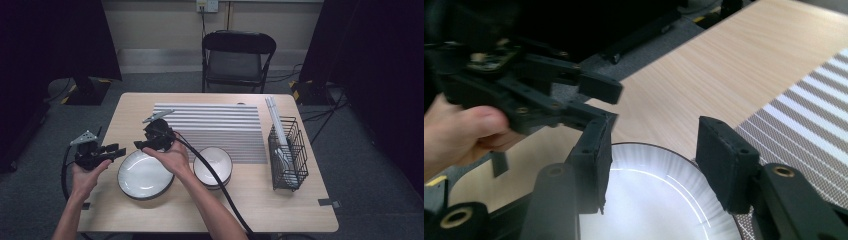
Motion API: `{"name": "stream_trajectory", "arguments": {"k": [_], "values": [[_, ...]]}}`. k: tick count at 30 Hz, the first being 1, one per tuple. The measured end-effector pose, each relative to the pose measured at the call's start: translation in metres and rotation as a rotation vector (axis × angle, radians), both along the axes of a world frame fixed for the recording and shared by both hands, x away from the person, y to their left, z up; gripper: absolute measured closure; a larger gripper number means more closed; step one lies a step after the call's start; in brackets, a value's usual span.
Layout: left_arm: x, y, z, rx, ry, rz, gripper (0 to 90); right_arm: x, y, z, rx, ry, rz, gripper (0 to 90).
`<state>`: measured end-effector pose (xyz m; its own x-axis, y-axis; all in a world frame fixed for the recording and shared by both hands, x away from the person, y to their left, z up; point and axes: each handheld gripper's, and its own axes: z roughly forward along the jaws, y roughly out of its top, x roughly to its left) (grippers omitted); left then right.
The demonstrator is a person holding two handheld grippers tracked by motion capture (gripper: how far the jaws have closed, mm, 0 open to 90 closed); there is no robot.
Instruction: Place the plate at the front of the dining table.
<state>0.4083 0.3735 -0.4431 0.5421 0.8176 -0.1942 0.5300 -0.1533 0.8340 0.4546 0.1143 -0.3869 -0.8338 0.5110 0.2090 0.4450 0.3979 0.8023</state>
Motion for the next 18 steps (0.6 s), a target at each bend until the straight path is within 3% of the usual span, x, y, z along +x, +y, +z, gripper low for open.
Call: {"name": "stream_trajectory", "arguments": {"k": [3, 5, 7, 9, 13, 16, 18], "values": [[0.001, -0.001, -0.001, 0.005, 0.001, -0.003, 53.9, 0.006, 0.001, -0.009, -0.007, 0.026, 0.007, 56.8], [0.001, -0.001, -0.002, -0.015, 0.007, -0.014, 55.0, 0.008, 0.002, -0.014, -0.03, 0.036, 0.007, 58.9], [0.002, 0.0, -0.003, -0.01, 0.012, -0.016, 56.3, 0.011, 0.001, -0.02, -0.014, 0.058, 0.021, 63.7], [0.002, 0.0, -0.003, -0.018, 0.018, -0.021, 58.4, 0.012, -0.001, -0.025, -0.026, 0.044, -0.021, 64.8], [0.003, -0.001, -0.004, -0.012, 0.025, -0.027, 59.8, 0.016, -0.003, -0.034, -0.042, 0.064, -0.054, 70.1], [0.005, -0.002, -0.006, -0.045, 0.042, -0.034, 60.7, 0.018, -0.008, -0.039, -0.065, 0.068, -0.091, 70.4], [0.005, -0.003, -0.006, -0.026, 0.044, -0.032, 62.7, 0.018, -0.012, -0.044, -0.039, 0.082, -0.092, 71.8]]}}
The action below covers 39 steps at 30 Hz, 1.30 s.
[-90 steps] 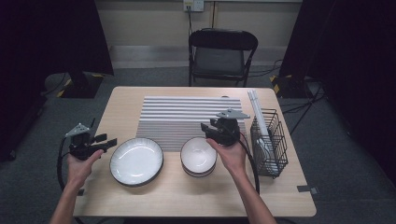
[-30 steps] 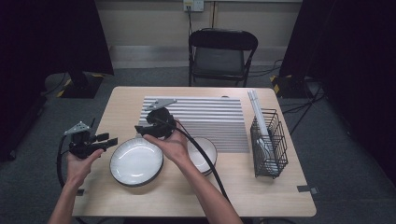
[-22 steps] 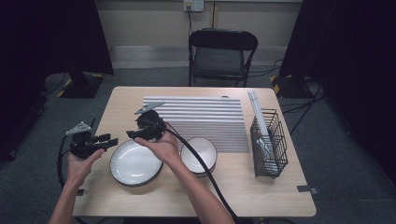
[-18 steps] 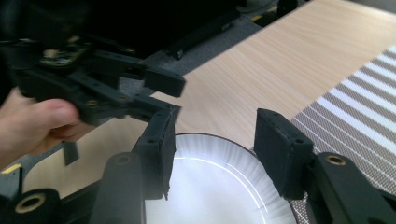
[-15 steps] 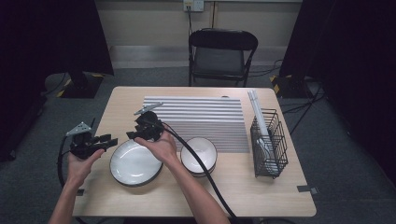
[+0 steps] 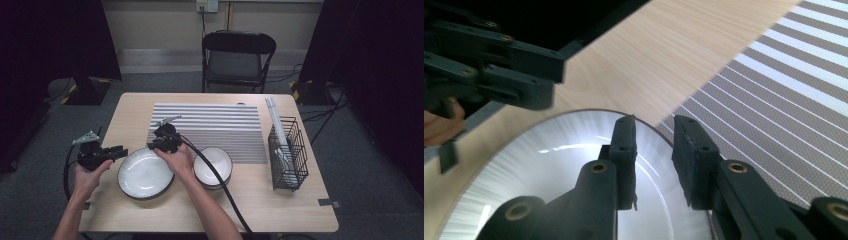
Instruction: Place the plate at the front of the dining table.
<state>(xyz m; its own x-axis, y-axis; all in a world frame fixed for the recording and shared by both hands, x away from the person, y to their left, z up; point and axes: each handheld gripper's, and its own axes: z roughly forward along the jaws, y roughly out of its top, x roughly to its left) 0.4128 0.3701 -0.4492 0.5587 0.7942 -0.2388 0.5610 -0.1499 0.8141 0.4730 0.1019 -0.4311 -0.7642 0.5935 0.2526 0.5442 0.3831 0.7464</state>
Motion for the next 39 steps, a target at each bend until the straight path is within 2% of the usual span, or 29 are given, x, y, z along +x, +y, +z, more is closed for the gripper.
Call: {"name": "stream_trajectory", "arguments": {"k": [1, 3, 6, 7, 10, 12, 14, 17, 19, 21, 23, 25, 27, 34, 37, 39], "values": [[0.0, 0.0, 0.0, 0.012, 0.001, -0.002, 63.1, 0.0, -0.003, -0.003, -0.014, -0.01, -0.022, 71.4], [0.001, -0.001, -0.002, 0.017, 0.011, 0.0, 64.3, 0.001, -0.005, -0.006, 0.006, 0.006, -0.034, 71.5], [0.001, -0.003, -0.004, 0.042, 0.015, -0.001, 65.6, 0.0, -0.004, -0.007, -0.008, 0.001, -0.054, 74.7], [0.001, -0.004, -0.004, 0.041, 0.018, 0.002, 66.4, 0.0, -0.003, -0.009, -0.036, -0.008, -0.07, 75.3], [0.002, -0.005, -0.005, 0.049, 0.024, -0.006, 67.1, 0.002, -0.002, -0.012, -0.052, 0.004, -0.086, 75.4], [0.003, -0.006, -0.006, 0.069, 0.029, -0.004, 67.5, 0.003, -0.001, -0.015, -0.067, 0.02, -0.087, 71.7], [0.003, -0.005, -0.007, 0.061, 0.037, -0.004, 68.0, 0.003, 0.0, -0.018, -0.083, 0.026, -0.084, 74.8], [0.003, -0.003, -0.008, 0.056, 0.042, 0.001, 68.6, 0.003, -0.001, -0.018, -0.081, 0.02, -0.093, 81.9], [0.004, -0.003, -0.008, 0.04, 0.045, -0.004, 68.9, 0.004, -0.001, -0.02, -0.086, 0.032, -0.1, 83.7], [0.004, -0.003, -0.009, 0.049, 0.047, -0.003, 69.1, 0.004, -0.001, -0.019, -0.086, 0.034, -0.103, 84.5], [0.005, -0.003, -0.01, 0.043, 0.054, -0.003, 69.7, 0.005, -0.002, -0.019, -0.063, 0.036, -0.11, 86.6], [0.004, -0.004, -0.011, 0.046, 0.054, -0.002, 69.8, 0.005, -0.003, -0.019, -0.046, 0.047, -0.116, 87.2], [0.005, -0.004, -0.012, 0.031, 0.056, -0.009, 72.1, 0.005, -0.003, -0.019, -0.047, 0.044, -0.112, 87.3], [0.006, -0.005, -0.016, 0.034, 0.063, -0.015, 75.9, 0.006, -0.004, -0.02, -0.036, 0.051, -0.112, 87.0], [0.007, -0.005, -0.017, 0.013, 0.056, -0.019, 78.0, 0.006, -0.004, -0.02, -0.038, 0.046, -0.11, 86.8], [0.007, -0.005, -0.018, 0.021, 0.053, -0.03, 78.9, 0.006, -0.004, -0.02, -0.038, 0.047, -0.111, 86.8]]}}
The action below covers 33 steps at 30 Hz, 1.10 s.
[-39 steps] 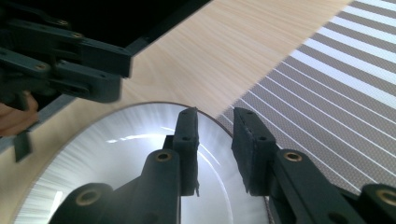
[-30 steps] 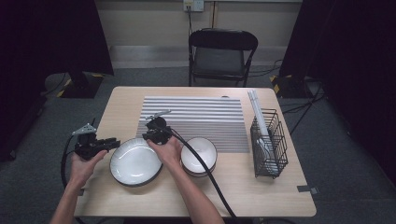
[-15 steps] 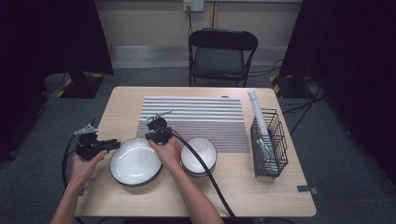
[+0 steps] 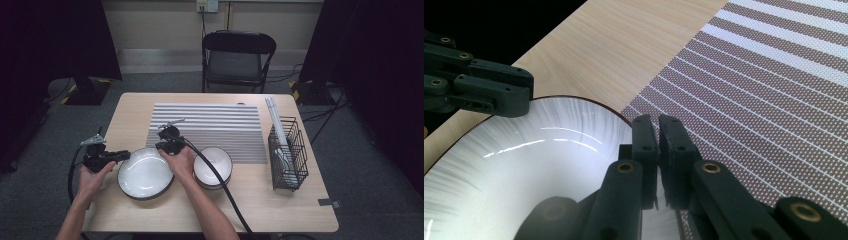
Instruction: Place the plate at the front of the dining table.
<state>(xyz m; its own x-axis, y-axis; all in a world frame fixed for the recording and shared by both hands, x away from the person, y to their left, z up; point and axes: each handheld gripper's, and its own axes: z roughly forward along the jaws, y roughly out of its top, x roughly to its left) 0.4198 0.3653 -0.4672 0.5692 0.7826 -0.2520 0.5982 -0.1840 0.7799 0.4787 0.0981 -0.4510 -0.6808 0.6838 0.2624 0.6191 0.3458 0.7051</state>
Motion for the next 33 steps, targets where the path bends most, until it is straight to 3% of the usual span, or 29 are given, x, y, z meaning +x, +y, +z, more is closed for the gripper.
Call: {"name": "stream_trajectory", "arguments": {"k": [4, 7, 9, 13, 15, 18, 30, 33], "values": [[0.0005, -0.0026, -0.0012, 0.003, -0.002, -0.002, 80.3, -0.0001, 0.0007, -0.0007, -0.006, -0.002, -0.002, 86.2], [0.0021, -0.0036, -0.0002, 0.003, 0.03, 0.001, 81.4, -0.0005, 0.0015, 0.0002, -0.013, 0.002, -0.003, 86.3], [0.0018, -0.0038, 0.0005, 0.007, 0.025, -0.002, 82.3, -0.0005, 0.0015, 0.0003, -0.013, 0.002, -0.004, 86.3], [0.0026, -0.0048, 0.0028, -0.001, 0.062, 0.052, 78.2, -0.0005, 0.0014, 0.0, -0.01, 0.004, -0.009, 86.4], [0.0027, -0.0048, 0.003, -0.006, 0.06, 0.053, 78.5, -0.0007, 0.0015, -0.0001, -0.009, 0.004, -0.011, 86.3], [0.0022, -0.0055, 0.0046, -0.008, 0.053, 0.03, 86.3, -0.0011, 0.0008, -0.0005, -0.001, 0.004, -0.015, 86.2], [0.0018, -0.0033, 0.0038, -0.02, 0.055, 0.025, 87.2, -0.0017, 0.0018, -0.0017, -0.013, 0.016, -0.016, 86.2], [0.0013, -0.0028, 0.0036, -0.023, 0.057, 0.025, 86.9, -0.003, 0.0006, -0.0031, 0.007, 0.016, -0.03, 86.2]]}}
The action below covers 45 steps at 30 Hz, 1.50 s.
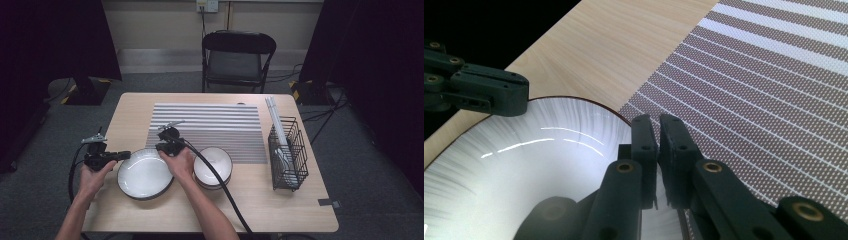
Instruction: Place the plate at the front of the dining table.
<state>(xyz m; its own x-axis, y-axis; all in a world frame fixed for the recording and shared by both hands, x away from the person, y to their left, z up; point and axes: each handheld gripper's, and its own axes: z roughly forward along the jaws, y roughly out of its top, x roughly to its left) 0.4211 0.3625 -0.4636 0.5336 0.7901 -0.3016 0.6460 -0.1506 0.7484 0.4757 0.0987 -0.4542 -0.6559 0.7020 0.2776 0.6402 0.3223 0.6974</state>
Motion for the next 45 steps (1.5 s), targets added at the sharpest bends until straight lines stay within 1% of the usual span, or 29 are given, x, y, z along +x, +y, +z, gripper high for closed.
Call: {"name": "stream_trajectory", "arguments": {"k": [1, 3, 4, 5, 8, 10, 11, 13, 15, 16, 18, 19, 20, 21, 22, 24, 26, 27, 28, 29, 32, 33, 36, 37, 38, 39, 41, 44, 45], "values": [[0.0, 0.0, -0.0001, 0.002, 0.0, -0.001, 86.6, 0.0004, -0.0007, -0.0003, 0.005, 0.008, -0.004, 86.3], [0.0005, -0.0001, -0.0007, 0.001, 0.003, -0.002, 86.3, 0.003, -0.0036, -0.0017, 0.034, 0.033, -0.009, 86.5], [0.0005, -0.0001, -0.0007, 0.001, 0.003, -0.002, 86.5, 0.003, -0.0036, -0.0017, 0.034, 0.033, -0.009, 86.5], [0.0008, -0.0002, -0.0007, 0.002, 0.001, -0.004, 87.0, 0.0046, -0.0049, -0.0023, 0.049, 0.05, -0.012, 86.5], [0.0003, -0.0003, 0.0, 0.006, -0.002, -0.002, 87.3, 0.0037, -0.0042, -0.0025, 0.045, 0.04, -0.014, 86.5], [0.0004, 0.0003, 0.0001, -0.003, 0.001, 0.001, 87.4, 0.0029, -0.0049, -0.0038, 0.055, 0.039, -0.019, 86.5], [0.0003, 0.0006, 0.0002, 0.0, -0.002, 0.002, 87.4, 0.0024, -0.0049, -0.0042, 0.058, 0.035, -0.02, 86.5], [0.0001, -0.0003, 0.0005, 0.01, -0.004, 0.0, 87.1, 0.0009, -0.0039, -0.0043, 0.05, 0.022, -0.021, 86.4], [0.0007, 0.0009, -0.0002, -0.006, 0.001, -0.002, 87.0, 0.0008, -0.0031, -0.0031, 0.041, 0.025, -0.016, 86.3], [0.0008, 0.001, -0.0001, -0.006, 0.002, -0.005, 87.1, 0.0009, -0.0033, -0.0029, 0.041, 0.025, -0.012, 86.2], [0.0002, -0.0014, 0.0015, 0.021, -0.009, -0.009, 87.3, 0.0006, -0.003, -0.0028, 0.028, 0.024, -0.012, 84.2], [0.0001, -0.0028, 0.0023, 0.03, -0.007, -0.006, 87.4, 0.0007, -0.0028, -0.0033, 0.023, 0.02, -0.006, 82.3], [0.0003, -0.0026, 0.0022, 0.026, -0.005, -0.006, 87.4, 0.0011, -0.0029, -0.0036, 0.012, 0.019, 0.0, 79.6], [0.0004, -0.0016, 0.0021, 0.027, -0.005, -0.007, 87.5, 0.0012, -0.0029, -0.0041, 0.016, 0.028, 0.0, 79.5], [0.0004, -0.0011, 0.0016, 0.019, -0.007, -0.008, 87.5, 0.0005, -0.0026, -0.0039, 0.013, 0.021, 0.003, 81.0], [0.0005, -0.001, 0.0017, 0.018, -0.005, -0.008, 87.6, -0.0007, -0.0022, -0.0027, 0.007, 0.007, -0.007, 83.7], [0.0004, -0.0009, 0.0014, 0.013, -0.005, -0.009, 87.6, -0.0009, -0.0022, -0.0012, 0.009, 0.004, -0.015, 85.6], [0.0007, -0.0001, 0.0012, 0.014, -0.005, -0.012, 87.6, -0.0014, -0.002, -0.0002, 0.001, -0.001, -0.013, 86.7], [0.0007, -0.0001, 0.0012, 0.014, -0.005, -0.012, 87.6, -0.002, -0.0022, 0.0009, 0.001, 0.005, -0.021, 87.4], [0.0009, 0.0004, 0.0004, -0.001, 0.004, -0.006, 87.6, -0.0017, -0.0024, 0.0016, -0.001, 0.011, -0.024, 87.6], [0.001, 0.0011, -0.0006, -0.007, 0.009, -0.007, 86.7, -0.0018, -0.0018, 0.0017, -0.001, 0.014, -0.029, 87.5], [0.0005, 0.0021, -0.0017, -0.027, 0.012, -0.012, 83.9, -0.0024, -0.0008, 0.0015, -0.004, 0.007, -0.032, 87.5], [0.0006, 0.0025, -0.0018, -0.024, 0.013, -0.005, 83.7, -0.0019, -0.0019, 0.001, 0.007, 0.013, -0.032, 87.4], [0.0009, 0.0028, -0.0022, -0.032, 0.015, -0.006, 83.9, -0.0018, -0.002, 0.0007, 0.012, 0.018, -0.039, 87.4], [0.0007, 0.0028, -0.0022, -0.031, 0.017, -0.005, 86.3, -0.002, -0.002, 0.0006, 0.011, 0.016, -0.04, 87.4], [0.0009, 0.0029, -0.0019, -0.027, 0.016, -0.008, 87.2, -0.0023, -0.002, 0.0005, 0.01, 0.013, -0.036, 87.4], [0.0008, 0.0021, -0.0011, -0.013, 0.01, -0.009, 87.5, -0.0015, -0.003, 0.0, 0.019, 0.022, -0.037, 87.4], [0.0011, 0.0015, -0.0008, -0.008, 0.011, -0.011, 87.5, -0.0025, -0.0017, 0.0015, -0.003, 0.011, -0.032, 86.8], [0.0011, 0.0015, -0.001, -0.012, 0.012, -0.011, 87.5, -0.0028, 0.0, 0.0025, -0.03, 0.005, -0.019, 85.8]]}}
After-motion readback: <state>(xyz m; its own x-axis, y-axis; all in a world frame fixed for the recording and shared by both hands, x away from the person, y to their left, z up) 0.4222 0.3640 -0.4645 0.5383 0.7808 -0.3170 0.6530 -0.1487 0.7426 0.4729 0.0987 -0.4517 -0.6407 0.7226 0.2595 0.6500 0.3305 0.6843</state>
